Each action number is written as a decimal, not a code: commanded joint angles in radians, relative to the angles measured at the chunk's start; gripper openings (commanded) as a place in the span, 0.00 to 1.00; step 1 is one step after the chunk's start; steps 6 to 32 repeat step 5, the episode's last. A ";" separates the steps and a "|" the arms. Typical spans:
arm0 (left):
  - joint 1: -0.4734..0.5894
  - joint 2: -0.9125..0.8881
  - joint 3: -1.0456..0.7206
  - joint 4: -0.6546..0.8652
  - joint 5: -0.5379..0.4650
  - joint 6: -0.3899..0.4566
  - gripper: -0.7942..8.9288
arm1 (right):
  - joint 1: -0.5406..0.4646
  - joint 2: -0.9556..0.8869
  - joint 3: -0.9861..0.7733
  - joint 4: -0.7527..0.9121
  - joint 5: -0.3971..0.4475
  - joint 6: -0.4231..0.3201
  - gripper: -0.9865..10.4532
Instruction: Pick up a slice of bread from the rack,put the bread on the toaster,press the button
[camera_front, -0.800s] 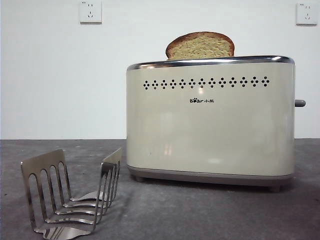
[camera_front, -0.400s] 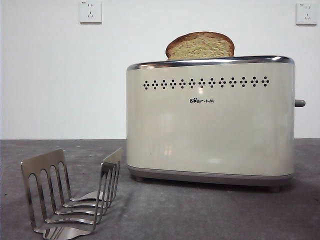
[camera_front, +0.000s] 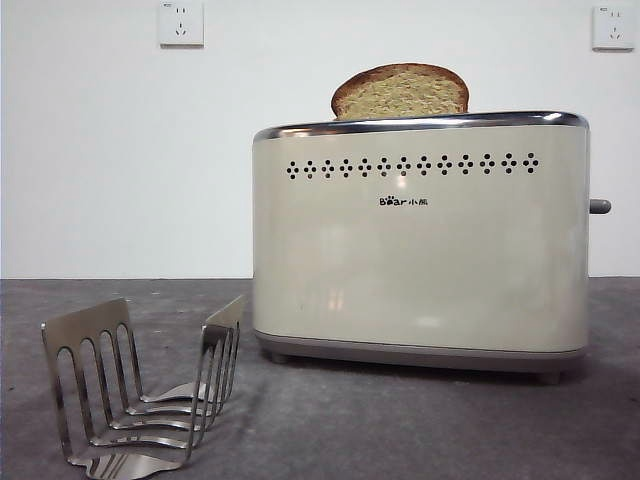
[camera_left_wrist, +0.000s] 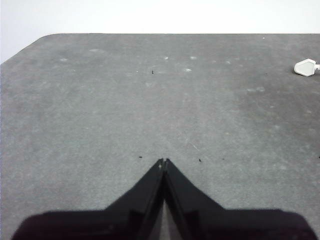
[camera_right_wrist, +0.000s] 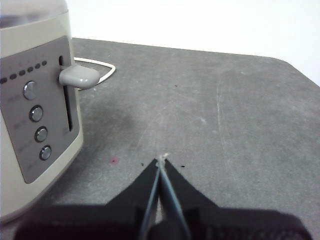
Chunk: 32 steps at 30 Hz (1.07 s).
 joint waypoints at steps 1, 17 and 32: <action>0.003 0.000 -0.010 0.006 -0.003 -0.001 0.08 | 0.000 -0.002 -0.008 0.002 0.002 0.010 0.09; 0.003 0.000 -0.010 0.006 -0.003 -0.001 0.08 | 0.000 -0.002 -0.008 0.002 0.002 0.010 0.09; 0.003 0.000 -0.010 0.006 -0.003 -0.001 0.08 | 0.000 -0.002 -0.008 0.002 0.002 0.010 0.09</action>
